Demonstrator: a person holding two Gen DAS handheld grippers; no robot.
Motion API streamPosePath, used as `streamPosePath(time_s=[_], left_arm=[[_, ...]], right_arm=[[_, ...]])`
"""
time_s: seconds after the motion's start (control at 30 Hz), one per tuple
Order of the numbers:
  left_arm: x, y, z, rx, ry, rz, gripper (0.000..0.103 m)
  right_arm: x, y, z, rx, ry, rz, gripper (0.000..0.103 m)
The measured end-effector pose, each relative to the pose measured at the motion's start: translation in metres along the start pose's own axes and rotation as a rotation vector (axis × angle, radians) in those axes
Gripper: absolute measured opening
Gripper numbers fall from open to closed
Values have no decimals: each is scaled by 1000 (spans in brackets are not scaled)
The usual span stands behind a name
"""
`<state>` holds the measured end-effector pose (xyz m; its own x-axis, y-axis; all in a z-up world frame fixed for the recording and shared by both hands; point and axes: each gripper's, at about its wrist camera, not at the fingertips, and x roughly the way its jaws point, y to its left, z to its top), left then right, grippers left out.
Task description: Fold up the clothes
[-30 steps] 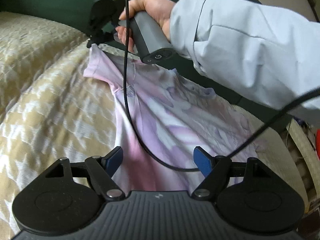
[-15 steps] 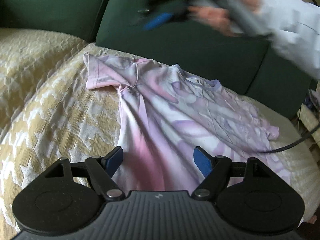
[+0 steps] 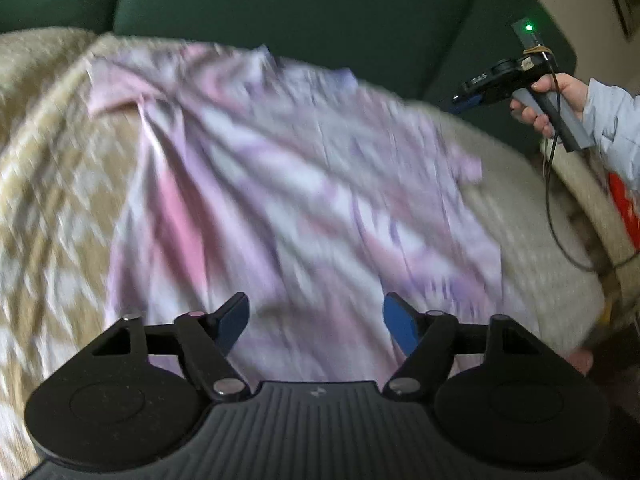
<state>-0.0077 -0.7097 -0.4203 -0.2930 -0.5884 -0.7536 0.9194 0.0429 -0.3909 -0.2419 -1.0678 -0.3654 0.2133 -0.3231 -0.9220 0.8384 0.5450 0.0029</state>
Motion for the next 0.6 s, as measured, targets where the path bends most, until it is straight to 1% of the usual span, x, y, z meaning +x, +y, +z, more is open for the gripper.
streamPosePath(time_s=[0.03, 0.1, 0.17, 0.23, 0.3, 0.43, 0.53, 0.6], left_arm=[[2, -2, -2, 5, 18, 15, 71], [3, -6, -4, 12, 25, 32, 71], [4, -7, -5, 7, 32, 43, 71], [5, -8, -7, 0, 35, 52, 71], [5, -12, -5, 6, 39, 65, 71], [8, -20, -2, 38, 54, 101, 71], [10, -24, 0, 51, 64, 120, 71], [11, -26, 0, 63, 71, 128, 71]], right_arm=[[4, -19, -14, 67, 11, 3, 103], [8, -47, -42, 185, 28, 33, 103], [5, -62, -70, 261, 26, 97, 103], [-2, -66, -91, 281, 11, 146, 103], [-7, -67, -105, 288, 0, 185, 103], [-14, -54, -120, 257, -27, 196, 103], [-11, -54, -125, 272, -43, 214, 103], [-6, -51, -128, 286, -58, 186, 103]])
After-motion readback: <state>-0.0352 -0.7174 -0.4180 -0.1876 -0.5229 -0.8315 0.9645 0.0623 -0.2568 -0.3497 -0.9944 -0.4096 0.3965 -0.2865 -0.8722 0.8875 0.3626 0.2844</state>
